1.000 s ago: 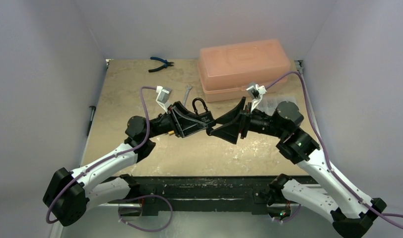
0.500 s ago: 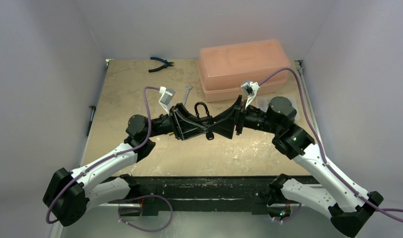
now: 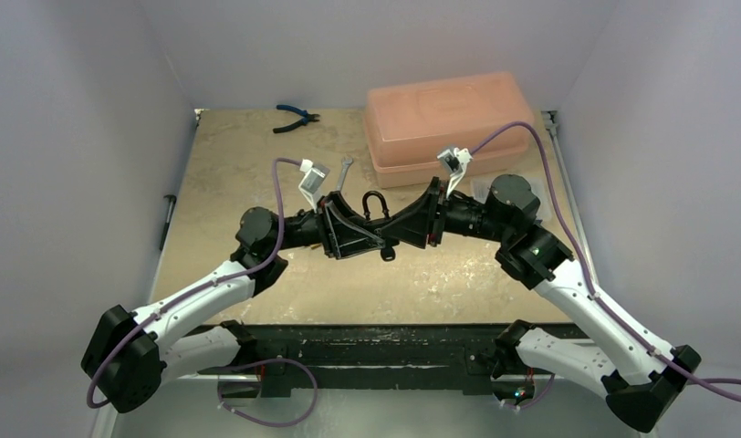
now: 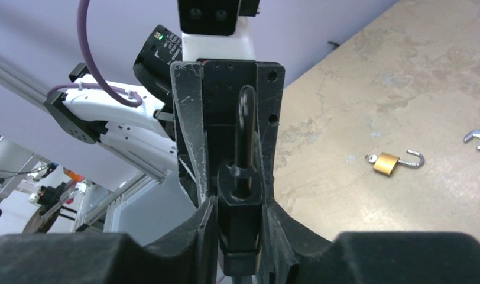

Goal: Unlock with the key

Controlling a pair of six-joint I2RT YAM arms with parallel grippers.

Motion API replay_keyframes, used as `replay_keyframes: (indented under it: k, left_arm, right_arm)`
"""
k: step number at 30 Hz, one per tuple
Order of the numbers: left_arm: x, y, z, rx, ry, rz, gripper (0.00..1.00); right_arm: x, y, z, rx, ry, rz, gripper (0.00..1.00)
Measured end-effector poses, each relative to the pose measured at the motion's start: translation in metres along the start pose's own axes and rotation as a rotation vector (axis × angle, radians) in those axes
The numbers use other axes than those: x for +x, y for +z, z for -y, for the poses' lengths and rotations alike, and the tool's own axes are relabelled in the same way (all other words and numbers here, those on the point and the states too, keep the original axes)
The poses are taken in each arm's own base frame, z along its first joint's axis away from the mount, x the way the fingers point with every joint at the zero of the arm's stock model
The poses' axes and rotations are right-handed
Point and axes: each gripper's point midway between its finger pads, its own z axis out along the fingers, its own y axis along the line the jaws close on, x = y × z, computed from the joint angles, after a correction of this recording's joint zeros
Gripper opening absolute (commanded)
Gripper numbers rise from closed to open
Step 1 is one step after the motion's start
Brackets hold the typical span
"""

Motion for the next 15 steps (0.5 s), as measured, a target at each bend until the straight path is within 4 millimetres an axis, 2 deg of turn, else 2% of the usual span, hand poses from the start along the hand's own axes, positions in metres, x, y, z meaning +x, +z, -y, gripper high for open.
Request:
replay_keyframes:
  k: [3, 8, 15]
  left_arm:
    - [0.0016, 0.0004, -0.0031, -0.009, -0.008, -0.008, 0.0]
    - [0.0001, 0.0016, -0.0027, -0.013, -0.003, -0.016, 0.02]
    - [0.0002, 0.0027, -0.0051, -0.027, 0.007, -0.027, 0.39]
  right_arm:
    - [0.0022, 0.0007, -0.0008, -0.011, 0.001, -0.012, 0.0]
    - [0.0016, -0.0007, -0.0019, -0.014, -0.006, -0.01, 0.0]
    - [0.0013, -0.0026, -0.0012, -0.005, -0.01, -0.001, 0.0]
